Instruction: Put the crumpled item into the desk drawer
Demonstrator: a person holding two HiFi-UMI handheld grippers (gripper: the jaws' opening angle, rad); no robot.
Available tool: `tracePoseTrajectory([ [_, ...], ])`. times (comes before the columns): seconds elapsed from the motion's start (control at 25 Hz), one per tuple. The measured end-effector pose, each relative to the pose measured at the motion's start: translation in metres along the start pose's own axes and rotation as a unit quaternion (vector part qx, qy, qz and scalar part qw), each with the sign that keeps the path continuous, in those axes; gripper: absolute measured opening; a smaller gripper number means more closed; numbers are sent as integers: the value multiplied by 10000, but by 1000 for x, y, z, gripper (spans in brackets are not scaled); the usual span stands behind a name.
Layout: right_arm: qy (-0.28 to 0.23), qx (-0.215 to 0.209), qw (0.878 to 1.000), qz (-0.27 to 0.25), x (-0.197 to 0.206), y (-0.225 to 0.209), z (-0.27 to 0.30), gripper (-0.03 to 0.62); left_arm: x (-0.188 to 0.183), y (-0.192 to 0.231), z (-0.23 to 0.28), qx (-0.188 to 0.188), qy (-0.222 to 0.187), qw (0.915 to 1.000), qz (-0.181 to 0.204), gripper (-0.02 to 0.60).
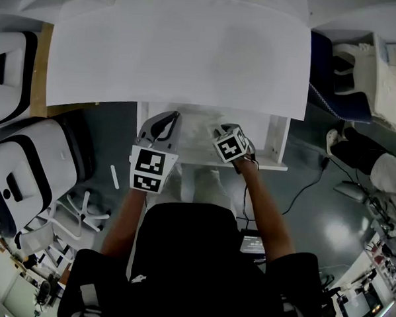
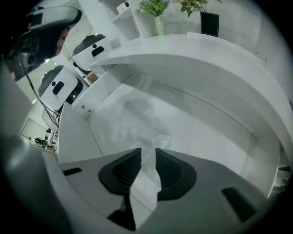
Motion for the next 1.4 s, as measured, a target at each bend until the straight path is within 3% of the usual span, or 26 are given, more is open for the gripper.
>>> tracePoseTrajectory([
  [0.88, -356, 317, 9988, 118, 2, 10, -39, 55, -7, -5, -18, 135, -162, 9995, 220, 11],
  [1.24, -696, 527, 9955, 357, 0, 23, -73, 14, -12, -5, -38, 219, -247, 9984, 461, 11],
  [1.4, -1076, 515, 9912, 567, -3, 30, -95, -3, -15, -8, -49, 261, -320, 9975, 567, 11],
])
Point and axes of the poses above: the fingertips, and each gripper's own axes: z forward along the fingers, y to its left, x out of its underside, the point moved 10 cm from there along -z, backward along the fingers, and after that the axes turned 8 degrees about y, right-handed, at the moved point
